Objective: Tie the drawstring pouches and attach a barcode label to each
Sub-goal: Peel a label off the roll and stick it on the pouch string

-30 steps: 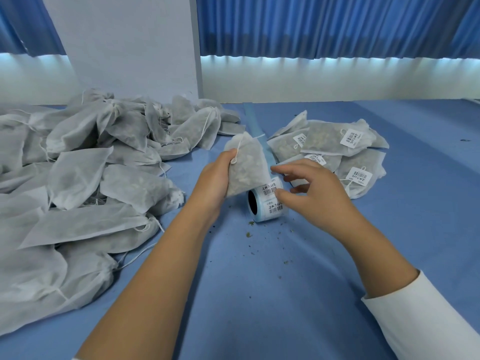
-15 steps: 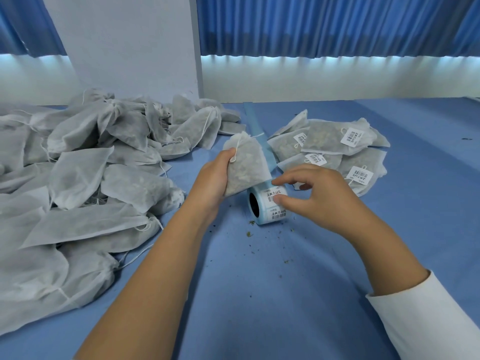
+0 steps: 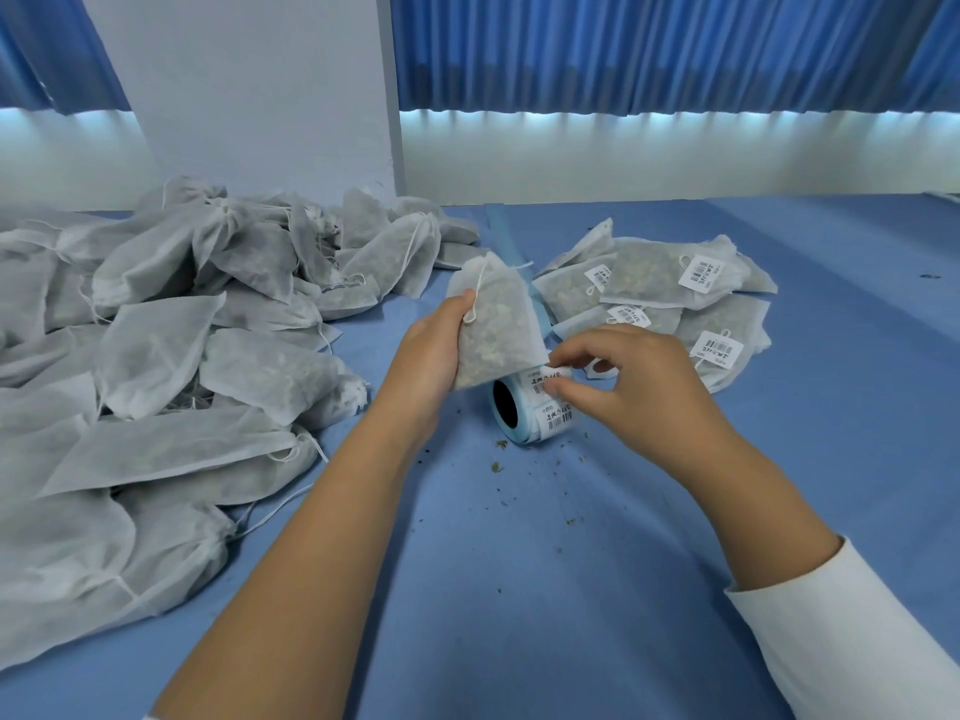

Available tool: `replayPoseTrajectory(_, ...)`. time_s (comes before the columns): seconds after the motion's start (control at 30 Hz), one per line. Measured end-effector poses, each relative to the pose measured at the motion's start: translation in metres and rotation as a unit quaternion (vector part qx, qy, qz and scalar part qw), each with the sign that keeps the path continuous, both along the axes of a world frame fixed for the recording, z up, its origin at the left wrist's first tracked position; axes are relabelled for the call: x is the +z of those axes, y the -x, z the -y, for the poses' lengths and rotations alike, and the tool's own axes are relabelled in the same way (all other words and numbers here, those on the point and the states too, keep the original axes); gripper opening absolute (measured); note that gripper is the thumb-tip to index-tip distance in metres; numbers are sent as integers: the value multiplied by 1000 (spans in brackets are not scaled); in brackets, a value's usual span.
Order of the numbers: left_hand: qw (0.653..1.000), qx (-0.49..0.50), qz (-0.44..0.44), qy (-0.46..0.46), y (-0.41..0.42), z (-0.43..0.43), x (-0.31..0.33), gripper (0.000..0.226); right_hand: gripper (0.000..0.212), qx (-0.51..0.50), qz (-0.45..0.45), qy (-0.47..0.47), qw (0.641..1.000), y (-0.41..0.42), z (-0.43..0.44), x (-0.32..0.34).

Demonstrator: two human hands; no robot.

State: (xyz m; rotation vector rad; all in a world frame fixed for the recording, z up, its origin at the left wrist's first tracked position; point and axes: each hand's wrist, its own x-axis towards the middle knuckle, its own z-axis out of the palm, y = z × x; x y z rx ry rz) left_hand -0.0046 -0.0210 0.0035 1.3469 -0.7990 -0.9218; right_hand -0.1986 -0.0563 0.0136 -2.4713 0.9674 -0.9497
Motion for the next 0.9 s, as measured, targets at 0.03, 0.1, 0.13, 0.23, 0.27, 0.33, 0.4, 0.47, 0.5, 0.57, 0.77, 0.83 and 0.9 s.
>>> replayPoseTrajectory(0.03,1000,-2,0,-2,-1,0,0,26,15,0,1,4,1000,0,0,-1)
replayPoseTrajectory(0.1,1000,-12,-7,-4,-1,-2,1,30,14,2,2,12,1000,-1,0,-1)
replayPoseTrajectory(0.13,1000,-16,-13,-4,0,-2,2,34,14,2,0,17,1000,-1,0,-1)
replayPoseTrajectory(0.23,1000,-15,-15,-8,0,-2,2,28,13,5,-2,25,1000,-2,0,-1)
replayPoseTrajectory(0.27,1000,-11,-14,-9,0,-1,2,26,14,8,0,25,1000,-2,-1,-1)
replayPoseTrajectory(0.33,1000,-12,-10,-8,-1,0,1,27,17,13,2,24,1000,-2,-2,-1)
replayPoseTrajectory(0.4,1000,-13,-9,-7,-2,0,0,27,19,16,-4,18,1000,-3,-2,-1)
replayPoseTrajectory(0.47,1000,-11,-9,-5,-2,1,-1,26,20,17,-15,15,1000,-2,-2,-1)
replayPoseTrajectory(0.5,1000,-11,-8,-5,-3,1,-1,26,20,16,-18,16,1000,-2,-2,-1)
replayPoseTrajectory(0.57,1000,-15,-7,-4,-3,1,-2,28,18,11,-18,21,1000,-2,-2,-1)
replayPoseTrajectory(0.77,1000,-11,-1,1,-2,2,-3,31,13,3,-11,48,999,-2,-5,1)
replayPoseTrajectory(0.83,1000,-12,2,-1,-1,2,-3,29,14,2,-9,50,999,-2,-6,1)
replayPoseTrajectory(0.9,1000,-9,3,-4,-1,2,-3,34,14,-2,-7,55,998,-2,-6,1)
